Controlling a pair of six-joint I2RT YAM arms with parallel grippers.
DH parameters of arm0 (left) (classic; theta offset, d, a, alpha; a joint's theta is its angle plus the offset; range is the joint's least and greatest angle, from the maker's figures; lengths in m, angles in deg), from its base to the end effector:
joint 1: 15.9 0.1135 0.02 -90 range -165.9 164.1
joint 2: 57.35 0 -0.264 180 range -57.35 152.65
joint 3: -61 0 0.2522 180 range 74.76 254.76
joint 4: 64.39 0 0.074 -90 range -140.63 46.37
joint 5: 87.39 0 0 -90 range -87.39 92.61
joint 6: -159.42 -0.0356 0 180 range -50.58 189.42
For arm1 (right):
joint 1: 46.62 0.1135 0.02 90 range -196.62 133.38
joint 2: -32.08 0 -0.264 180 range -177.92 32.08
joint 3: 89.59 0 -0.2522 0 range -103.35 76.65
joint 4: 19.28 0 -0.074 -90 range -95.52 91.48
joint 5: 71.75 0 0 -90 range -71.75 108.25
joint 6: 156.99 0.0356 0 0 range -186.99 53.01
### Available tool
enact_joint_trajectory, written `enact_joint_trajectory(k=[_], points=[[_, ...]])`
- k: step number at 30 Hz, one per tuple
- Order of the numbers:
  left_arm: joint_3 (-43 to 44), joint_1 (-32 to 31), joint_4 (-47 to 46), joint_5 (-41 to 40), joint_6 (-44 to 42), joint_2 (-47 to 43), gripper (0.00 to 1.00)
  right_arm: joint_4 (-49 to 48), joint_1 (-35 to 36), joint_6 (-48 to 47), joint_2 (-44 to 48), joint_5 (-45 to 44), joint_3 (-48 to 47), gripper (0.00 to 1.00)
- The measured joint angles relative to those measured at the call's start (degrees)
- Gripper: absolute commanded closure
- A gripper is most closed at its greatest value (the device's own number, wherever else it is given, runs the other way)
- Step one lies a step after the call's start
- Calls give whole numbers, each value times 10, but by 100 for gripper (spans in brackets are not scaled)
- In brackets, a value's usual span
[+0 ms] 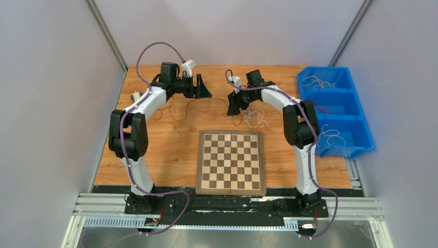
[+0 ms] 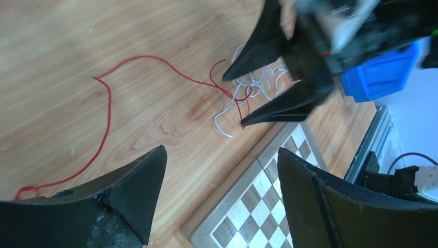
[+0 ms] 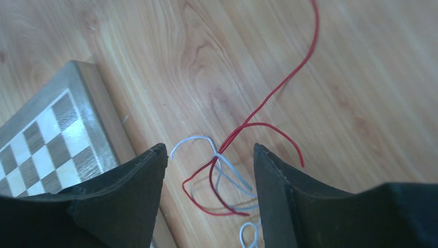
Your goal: Untangle the cables
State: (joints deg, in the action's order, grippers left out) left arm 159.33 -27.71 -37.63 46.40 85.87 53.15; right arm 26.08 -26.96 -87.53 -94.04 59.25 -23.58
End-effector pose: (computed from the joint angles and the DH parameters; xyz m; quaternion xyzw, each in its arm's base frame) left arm 0.4223 -0.1135 0.2450 0.1267 0.8431 -0.4239 0.3057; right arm 0.4408 0.1823 0.1887 -0.4011 0.8108 0.3342 0.2648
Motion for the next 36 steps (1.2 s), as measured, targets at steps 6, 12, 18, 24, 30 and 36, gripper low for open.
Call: enact_joint_trajectory(k=[6,12,18,24,30,36], points=[[-14,41,18,6,-43,-91,12,2,7,3,-44,-20,1,99],[-61,78,43,42,-186,-172,11,-6,6,-29,-25,58,20,100],[-162,71,66,82,-415,-267,10,-5,12,-82,68,155,86,100],[-211,2,45,85,-580,-316,17,-5,39,-119,159,208,117,100],[-211,-67,25,75,-636,-277,29,-2,62,-137,183,226,134,100],[-212,-115,-17,41,-650,-230,46,5,64,-143,186,230,144,100]])
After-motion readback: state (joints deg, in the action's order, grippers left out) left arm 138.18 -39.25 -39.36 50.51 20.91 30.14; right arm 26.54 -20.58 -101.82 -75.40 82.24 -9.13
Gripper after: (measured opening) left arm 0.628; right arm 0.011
